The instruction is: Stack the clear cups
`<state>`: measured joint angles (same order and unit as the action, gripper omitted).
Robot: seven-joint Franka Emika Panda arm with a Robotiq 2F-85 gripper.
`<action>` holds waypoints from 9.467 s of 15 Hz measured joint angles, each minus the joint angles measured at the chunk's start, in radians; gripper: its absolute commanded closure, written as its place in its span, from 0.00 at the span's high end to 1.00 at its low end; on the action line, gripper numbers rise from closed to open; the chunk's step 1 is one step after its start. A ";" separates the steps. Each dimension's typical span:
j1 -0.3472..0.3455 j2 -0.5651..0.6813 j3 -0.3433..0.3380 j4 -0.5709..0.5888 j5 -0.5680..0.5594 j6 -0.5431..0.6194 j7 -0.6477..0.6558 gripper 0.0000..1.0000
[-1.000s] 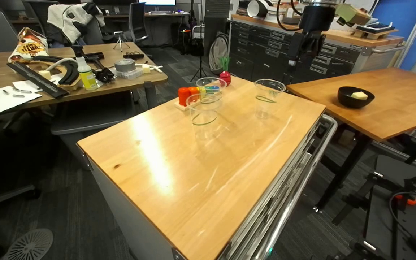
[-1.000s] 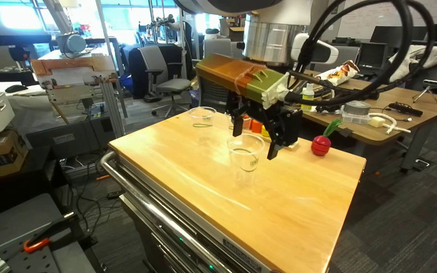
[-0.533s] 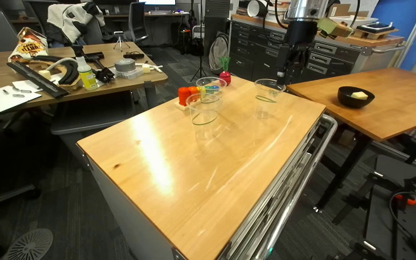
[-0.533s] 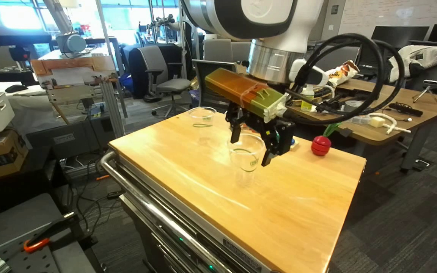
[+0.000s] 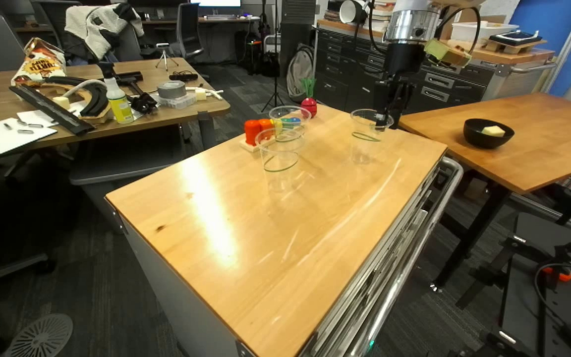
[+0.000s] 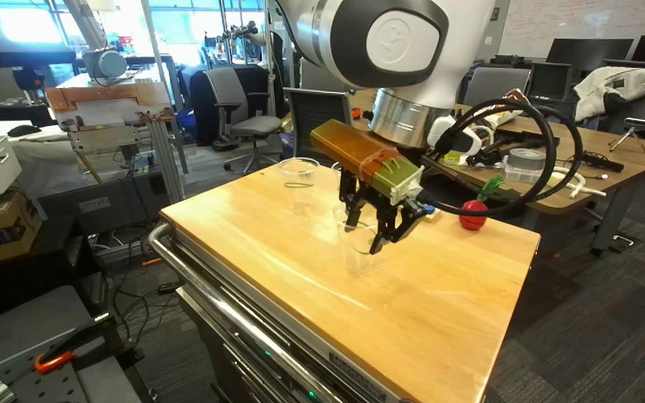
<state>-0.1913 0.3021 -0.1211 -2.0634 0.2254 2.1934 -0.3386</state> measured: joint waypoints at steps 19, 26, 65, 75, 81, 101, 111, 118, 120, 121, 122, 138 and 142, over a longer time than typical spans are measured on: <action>0.027 -0.125 0.008 0.034 -0.085 -0.109 0.133 0.01; 0.086 -0.126 0.048 0.220 -0.078 -0.268 0.201 0.01; 0.080 0.227 0.126 0.601 0.016 -0.227 0.164 1.00; 0.058 0.237 0.105 0.529 -0.026 -0.161 0.164 1.00; 0.056 0.279 0.128 0.525 -0.015 -0.136 0.164 1.00; 0.071 0.368 0.165 0.557 0.030 -0.039 0.180 0.00; 0.070 0.312 0.116 0.500 -0.036 -0.040 0.248 0.01; 0.065 0.112 0.114 0.346 -0.036 -0.040 0.248 0.01; 0.074 0.031 0.120 0.283 -0.036 -0.040 0.246 0.01; 0.080 -0.010 0.124 0.249 -0.036 -0.040 0.243 0.01; 0.088 -0.051 0.128 0.215 -0.035 -0.039 0.237 0.01; 0.211 -0.280 0.168 -0.102 0.164 0.141 -0.003 0.01; 0.215 -0.231 0.172 -0.086 0.189 0.200 -0.027 0.01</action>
<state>0.0233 0.0713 0.0505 -2.1495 0.4140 2.3934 -0.3653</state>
